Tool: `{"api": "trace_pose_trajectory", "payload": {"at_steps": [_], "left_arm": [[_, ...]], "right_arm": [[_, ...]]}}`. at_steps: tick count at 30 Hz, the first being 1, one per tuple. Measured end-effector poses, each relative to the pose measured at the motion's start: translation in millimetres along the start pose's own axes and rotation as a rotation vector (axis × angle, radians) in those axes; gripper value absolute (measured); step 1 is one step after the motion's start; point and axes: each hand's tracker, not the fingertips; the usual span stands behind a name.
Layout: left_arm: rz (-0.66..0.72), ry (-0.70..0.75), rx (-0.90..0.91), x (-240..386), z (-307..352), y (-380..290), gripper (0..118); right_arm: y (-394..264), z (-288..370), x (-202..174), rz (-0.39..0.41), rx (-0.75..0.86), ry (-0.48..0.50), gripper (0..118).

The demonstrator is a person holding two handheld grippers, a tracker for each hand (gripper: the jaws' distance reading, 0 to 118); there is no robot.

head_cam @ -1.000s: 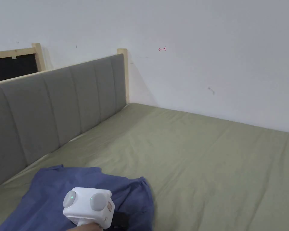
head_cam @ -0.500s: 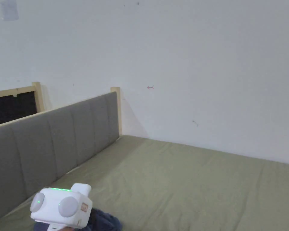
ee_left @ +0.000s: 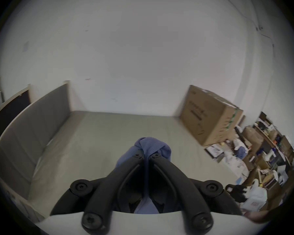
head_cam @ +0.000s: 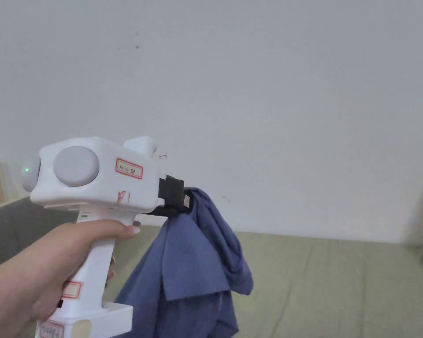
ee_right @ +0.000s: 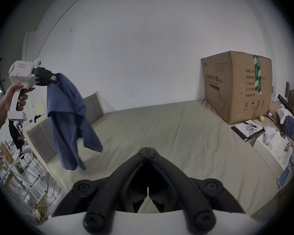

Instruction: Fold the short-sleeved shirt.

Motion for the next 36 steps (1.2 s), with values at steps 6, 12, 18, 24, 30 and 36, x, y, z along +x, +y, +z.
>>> {"api": "trace_pose_trajectory", "payload": {"at_steps": [6,12,18,24,30,36], "left_arm": [[0.087,-0.288,-0.128,85.0,-98.6,-44.1,1],[0.028,-0.127,-0.375,114.2,-239.6,-167.5,1],[0.075,0.107,-0.663,69.7,-323.7,-293.9,77],[0.169,0.07,-0.593,44.6,-303.2,-281.2,117],[0.014,-0.089,-0.298,53.3,-201.9,-209.5,117],[-0.02,-0.111,0.161,66.6,-48.7,-225.7,74]], "right_arm": [[-1.8,17.8,42.1,-0.028,0.025,-0.096,0],[-25.7,18.5,85.7,-0.075,-0.039,-0.199,0],[-53.6,5.6,109.0,-0.127,-0.129,-0.234,0],[-62.4,-5.9,109.4,-0.121,-0.181,-0.241,0],[-44.4,-0.4,90.3,-0.103,-0.119,-0.21,0],[-26.3,23.6,60.1,0.009,0.056,-0.16,0]]}}
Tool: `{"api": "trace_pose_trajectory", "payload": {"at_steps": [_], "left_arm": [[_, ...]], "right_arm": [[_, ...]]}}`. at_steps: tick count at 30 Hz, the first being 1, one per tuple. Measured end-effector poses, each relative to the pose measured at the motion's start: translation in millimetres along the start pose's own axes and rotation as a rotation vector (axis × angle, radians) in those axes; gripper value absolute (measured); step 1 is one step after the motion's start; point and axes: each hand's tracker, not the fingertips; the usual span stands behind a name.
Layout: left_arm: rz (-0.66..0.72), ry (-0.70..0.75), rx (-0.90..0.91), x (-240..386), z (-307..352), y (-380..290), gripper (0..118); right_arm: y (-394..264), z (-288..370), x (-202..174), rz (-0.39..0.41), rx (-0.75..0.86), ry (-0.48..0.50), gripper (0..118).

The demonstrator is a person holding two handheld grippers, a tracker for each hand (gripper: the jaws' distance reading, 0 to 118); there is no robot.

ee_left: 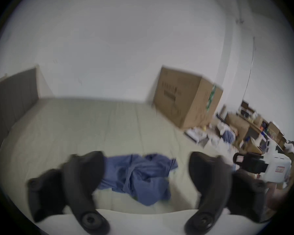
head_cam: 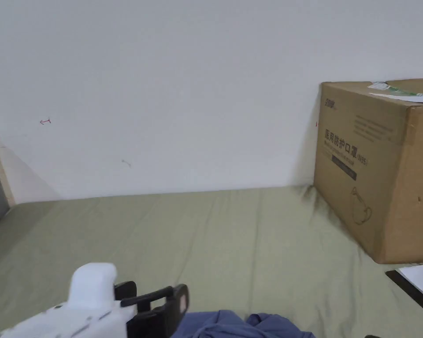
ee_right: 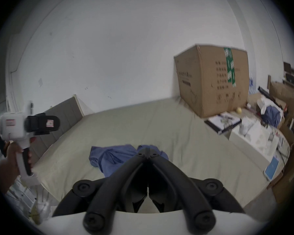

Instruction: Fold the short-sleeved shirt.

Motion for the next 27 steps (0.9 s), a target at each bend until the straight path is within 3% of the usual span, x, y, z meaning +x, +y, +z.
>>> {"api": "trace_pose_trajectory", "payload": {"at_steps": [2,5,7,9,12,17,22,24,27], "left_arm": [[-0.025,0.099,0.136,12.2,33.6,-15.3,19],[-0.139,0.29,0.279,23.0,62.5,-46.6,0],[-0.156,0.378,0.354,27.4,77.0,-64.3,0],[-0.147,0.362,0.325,25.2,78.6,-71.4,0],[-0.139,0.348,0.237,23.5,75.6,-74.7,0],[-0.115,0.353,0.246,20.7,76.4,-76.0,0],[-0.131,0.328,0.266,0.2,62.1,-11.1,0],[-0.087,0.311,0.078,-25.1,26.3,32.4,0],[0.093,0.202,-0.411,-82.7,-62.2,71.1,0]], "right_arm": [[0.3,7.6,-8.6,0.039,0.063,-0.022,0],[-4.8,22.7,-18.5,0.057,0.227,-0.051,0],[-9.2,30.6,-23.9,0.075,0.32,-0.054,0],[-11.7,34.8,-30.6,0.107,0.351,-0.088,0],[-11.4,36.4,-35.5,0.12,0.352,-0.092,0],[-8.9,33.1,-37.0,0.128,0.323,-0.074,0],[-2.6,29.6,-34.5,0.131,0.283,-0.054,0],[0.1,24.8,-33.2,0.145,0.271,-0.052,0],[1.1,12.7,-30.9,0.153,0.213,-0.059,0]]}}
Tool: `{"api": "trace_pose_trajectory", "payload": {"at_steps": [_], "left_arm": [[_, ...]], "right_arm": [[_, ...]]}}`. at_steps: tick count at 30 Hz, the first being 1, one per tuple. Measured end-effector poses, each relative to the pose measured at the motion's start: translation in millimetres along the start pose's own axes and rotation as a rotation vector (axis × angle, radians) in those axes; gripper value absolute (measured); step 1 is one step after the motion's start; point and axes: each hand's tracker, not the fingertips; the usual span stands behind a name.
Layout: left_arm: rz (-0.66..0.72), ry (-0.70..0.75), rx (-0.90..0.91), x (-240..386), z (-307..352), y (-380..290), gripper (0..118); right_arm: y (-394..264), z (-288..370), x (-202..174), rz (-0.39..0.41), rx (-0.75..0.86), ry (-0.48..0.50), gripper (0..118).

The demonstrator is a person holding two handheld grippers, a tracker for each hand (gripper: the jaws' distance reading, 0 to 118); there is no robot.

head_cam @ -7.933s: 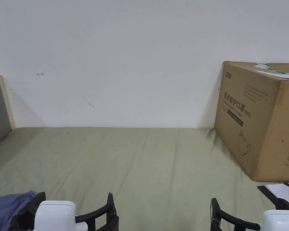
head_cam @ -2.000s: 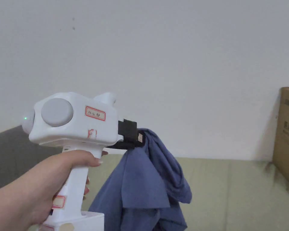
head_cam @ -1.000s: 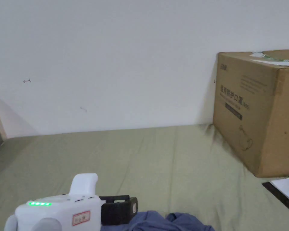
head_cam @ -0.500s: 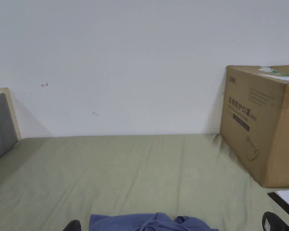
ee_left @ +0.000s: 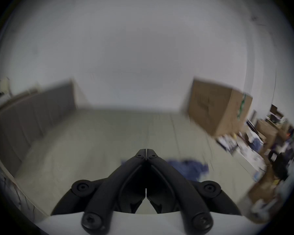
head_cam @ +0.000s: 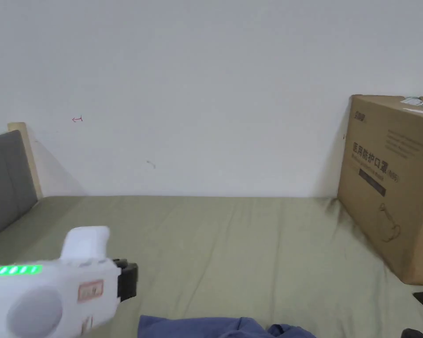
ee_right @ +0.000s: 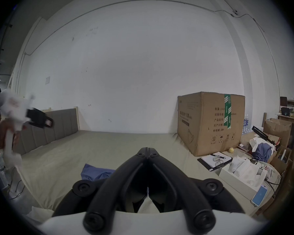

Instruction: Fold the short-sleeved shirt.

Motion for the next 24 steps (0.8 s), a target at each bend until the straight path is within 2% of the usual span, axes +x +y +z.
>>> {"api": "trace_pose_trajectory", "payload": {"at_steps": [1,2,4,6,7,8,10,11,14,17,21,24], "left_arm": [[0.056,-0.09,-0.164,-14.9,-34.4,14.1,0],[0.103,-0.129,-0.252,-28.4,-64.3,21.1,0],[0.197,-0.064,-0.321,-56.3,-127.0,22.6,0],[0.203,-0.011,-0.407,-75.5,-177.2,17.2,0],[0.19,0.011,-0.434,-82.9,-200.7,14.3,4],[0.16,0.059,-0.428,-89.6,-220.3,11.9,32],[0.134,0.109,-0.442,-100.9,-256.2,2.2,104],[0.14,0.101,-0.437,-105.2,-269.8,-1.1,118],[0.169,0.084,-0.401,-118.0,-303.1,-10.0,116],[0.181,0.093,-0.496,-122.4,-336.5,-19.5,116],[0.08,0.155,-0.486,-111.2,-345.3,-29.9,117],[-0.01,0.18,-0.458,-100.5,-336.9,-36.3,113]], "right_arm": [[-3.5,-5.5,0.9,-0.009,-0.025,0.01,0],[-6.3,-10.4,1.8,-0.013,-0.048,0.019,0],[-14.3,-23.2,2.4,-0.006,-0.086,0.018,0],[-23.1,-35.8,2.8,0.0,-0.121,0.0,0],[-27.9,-43.1,4.1,-0.006,-0.146,-0.007,0],[-32.2,-50.6,6.0,-0.014,-0.177,-0.005,0],[-40.2,-66.2,9.4,-0.02,-0.238,-0.002,0],[-43.7,-72.7,10.9,-0.019,-0.254,-0.008,0],[-55.9,-91.1,16.0,-0.028,-0.288,-0.026,0],[-69.3,-105.2,18.0,-0.036,-0.337,-0.038,0],[-84.9,-113.8,17.1,-0.064,-0.4,-0.047,0],[-91.5,-114.1,15.9,-0.088,-0.42,-0.044,0]]}}
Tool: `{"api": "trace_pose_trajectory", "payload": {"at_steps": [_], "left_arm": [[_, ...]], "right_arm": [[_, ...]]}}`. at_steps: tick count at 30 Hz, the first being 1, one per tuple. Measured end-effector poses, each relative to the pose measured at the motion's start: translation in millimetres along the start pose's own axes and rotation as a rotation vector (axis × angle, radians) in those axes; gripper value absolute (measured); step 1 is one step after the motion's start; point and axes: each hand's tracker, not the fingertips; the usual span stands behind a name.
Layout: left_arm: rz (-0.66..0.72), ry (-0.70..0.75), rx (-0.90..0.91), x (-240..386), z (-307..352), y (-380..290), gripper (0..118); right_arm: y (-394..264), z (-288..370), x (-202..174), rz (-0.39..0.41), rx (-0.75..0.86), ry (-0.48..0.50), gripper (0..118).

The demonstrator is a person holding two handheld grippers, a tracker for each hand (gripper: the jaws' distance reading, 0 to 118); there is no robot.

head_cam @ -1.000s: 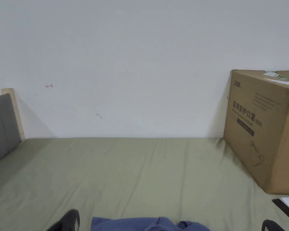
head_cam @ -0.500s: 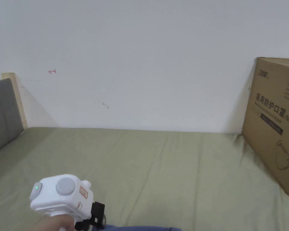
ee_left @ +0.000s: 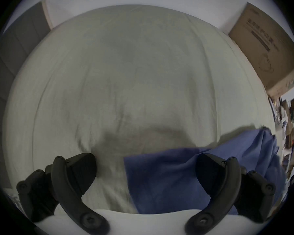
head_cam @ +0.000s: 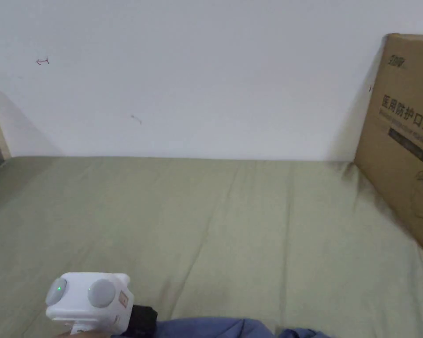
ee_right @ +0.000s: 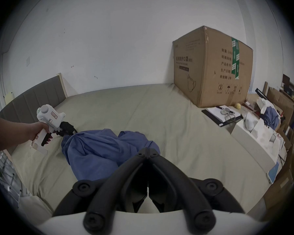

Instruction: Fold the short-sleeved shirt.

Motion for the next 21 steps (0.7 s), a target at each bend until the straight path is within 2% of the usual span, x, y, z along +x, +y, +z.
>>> {"api": "trace_pose_trajectory", "payload": {"at_steps": [1,4,6,8,9,11,14,15,16,17,18,19,20,21], "left_arm": [[-0.009,0.011,0.011,0.4,3.1,-2.5,113],[-0.045,0.029,0.061,8.8,18.9,-10.2,85],[-0.057,0.024,0.083,14.8,28.2,-14.4,43],[-0.059,0.023,0.095,17.7,36.2,-19.7,2],[-0.04,-0.061,0.095,16.2,39.2,-21.5,2],[-0.043,-0.066,0.089,16.7,44.9,-26.9,2],[-0.065,-0.067,0.158,16.0,59.2,-34.5,2],[-0.059,-0.081,0.168,13.4,64.1,-36.0,2],[-0.045,-0.089,0.18,11.1,68.9,-37.6,2],[-0.035,-0.096,0.185,9.8,71.7,-37.7,2],[-0.021,-0.112,0.185,7.8,74.5,-37.8,2],[-0.014,-0.116,0.19,5.1,77.4,-39.1,2],[-0.012,-0.12,0.192,3.0,79.3,-40.3,2],[-0.015,-0.122,0.19,0.9,80.8,-41.4,2]], "right_arm": [[-1.7,-0.1,-0.2,-0.005,-0.003,0.003,0],[-1.7,-0.5,-0.7,-0.012,-0.003,0.005,0],[7.0,-1.9,2.5,-0.016,0.022,0.016,0],[24.3,-6.8,12.3,-0.059,0.106,0.092,0],[34.2,-12.8,17.5,-0.077,0.142,0.097,0],[59.5,-40.3,29.7,-0.123,0.078,0.129,0],[92.4,-114.8,48.1,-0.247,-0.264,0.247,0],[97.1,-142.0,50.1,-0.291,-0.397,0.29,3],[98.7,-168.3,51.8,-0.353,-0.495,0.33,19],[98.4,-187.5,51.6,-0.383,-0.562,0.362,51],[95.7,-209.5,49.4,-0.419,-0.626,0.357,89],[92.4,-229.3,45.2,-0.44,-0.685,0.305,116],[87.4,-245.9,41.1,-0.45,-0.733,0.27,113],[86.8,-254.6,42.5,-0.481,-0.706,0.229,108]]}}
